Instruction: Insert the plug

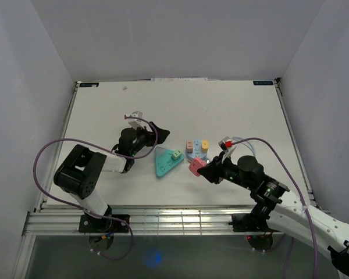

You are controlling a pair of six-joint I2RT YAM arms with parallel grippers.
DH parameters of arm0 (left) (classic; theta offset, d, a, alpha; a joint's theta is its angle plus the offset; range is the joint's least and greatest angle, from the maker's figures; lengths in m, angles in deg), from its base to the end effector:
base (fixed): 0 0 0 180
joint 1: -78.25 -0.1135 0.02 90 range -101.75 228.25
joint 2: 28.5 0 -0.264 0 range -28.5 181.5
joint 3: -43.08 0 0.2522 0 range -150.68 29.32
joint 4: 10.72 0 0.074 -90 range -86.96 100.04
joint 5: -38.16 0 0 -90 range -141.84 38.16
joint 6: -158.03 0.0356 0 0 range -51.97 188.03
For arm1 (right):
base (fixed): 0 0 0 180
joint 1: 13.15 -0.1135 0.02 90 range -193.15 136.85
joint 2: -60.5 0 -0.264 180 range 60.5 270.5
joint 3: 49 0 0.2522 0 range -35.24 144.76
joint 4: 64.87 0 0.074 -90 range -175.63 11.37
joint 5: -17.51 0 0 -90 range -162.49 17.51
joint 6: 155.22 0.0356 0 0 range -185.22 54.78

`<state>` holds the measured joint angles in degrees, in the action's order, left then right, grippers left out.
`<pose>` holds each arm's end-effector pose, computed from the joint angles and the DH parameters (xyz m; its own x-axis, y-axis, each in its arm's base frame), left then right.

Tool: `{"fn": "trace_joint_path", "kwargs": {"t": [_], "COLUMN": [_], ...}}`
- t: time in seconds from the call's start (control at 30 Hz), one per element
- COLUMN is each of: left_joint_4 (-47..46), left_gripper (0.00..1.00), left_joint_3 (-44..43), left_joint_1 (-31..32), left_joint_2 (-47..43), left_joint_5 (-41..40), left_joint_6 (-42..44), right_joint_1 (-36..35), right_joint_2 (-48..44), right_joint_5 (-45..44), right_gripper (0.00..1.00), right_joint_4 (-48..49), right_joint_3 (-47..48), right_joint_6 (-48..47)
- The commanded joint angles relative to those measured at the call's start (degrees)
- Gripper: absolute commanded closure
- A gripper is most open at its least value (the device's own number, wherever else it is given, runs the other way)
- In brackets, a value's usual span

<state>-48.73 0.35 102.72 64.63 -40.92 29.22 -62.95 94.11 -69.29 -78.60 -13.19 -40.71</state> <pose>0.2717 -0.1311 0.1594 -0.5126 -0.4428 -0.7356 0.3258 0.6924 -0.6438 0.1014 0.1231 0.2474 -0.4484 0.1111 -0.8869 -0.6725 0.6117 0.4166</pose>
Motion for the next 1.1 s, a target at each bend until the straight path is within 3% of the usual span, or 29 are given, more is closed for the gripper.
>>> {"fn": "trace_joint_path", "kwargs": {"t": [0.0, 0.2, 0.33, 0.5, 0.57, 0.8, 0.93, 1.07], "left_joint_4": [4.81, 3.26, 3.08, 2.64, 2.64, 4.57, 8.95, 10.55], "left_gripper": [0.05, 0.16, 0.23, 0.53, 0.57, 0.6, 0.6, 0.59], "left_joint_3": [-4.24, -7.59, -5.05, 3.63, 6.37, 17.54, 19.65, 21.67], "left_joint_1": [-0.3, -0.3, -0.3, 0.66, 1.46, 3.21, 6.55, 9.19], "left_joint_2": [2.14, 9.09, 7.08, 1.03, -1.09, -15.06, -22.27, -27.37], "left_joint_5": [-1.6, 5.23, 7.36, 7.99, 5.09, -0.62, -4.58, -7.13], "left_joint_6": [3.11, 2.77, 0.67, -0.39, -1.09, -6.98, -7.51, -8.3], "right_joint_1": [-0.3, -0.3, -0.3, -0.38, -0.3, -1.0, -1.0, -1.26], "right_joint_2": [0.23, -3.02, -1.27, 3.48, 6.73, 18.59, 24.47, 31.33], "right_joint_5": [1.54, 1.19, 0.14, 0.31, 0.49, 3.12, 9.97, 12.6], "right_gripper": [0.92, 0.92, 0.92, 0.92, 0.92, 0.92, 0.92, 0.92], "right_joint_4": [-6.0, -7.67, -11.1, -14.09, -16.11, -21.47, -22.79, -33.5], "right_joint_3": [4.67, 4.68, 6.43, 10.82, 12.75, 20.48, 24.25, 32.78], "right_joint_6": [-2.8, -3.33, -3.51, -4.82, -5.61, -4.92, -2.02, -0.78]}}
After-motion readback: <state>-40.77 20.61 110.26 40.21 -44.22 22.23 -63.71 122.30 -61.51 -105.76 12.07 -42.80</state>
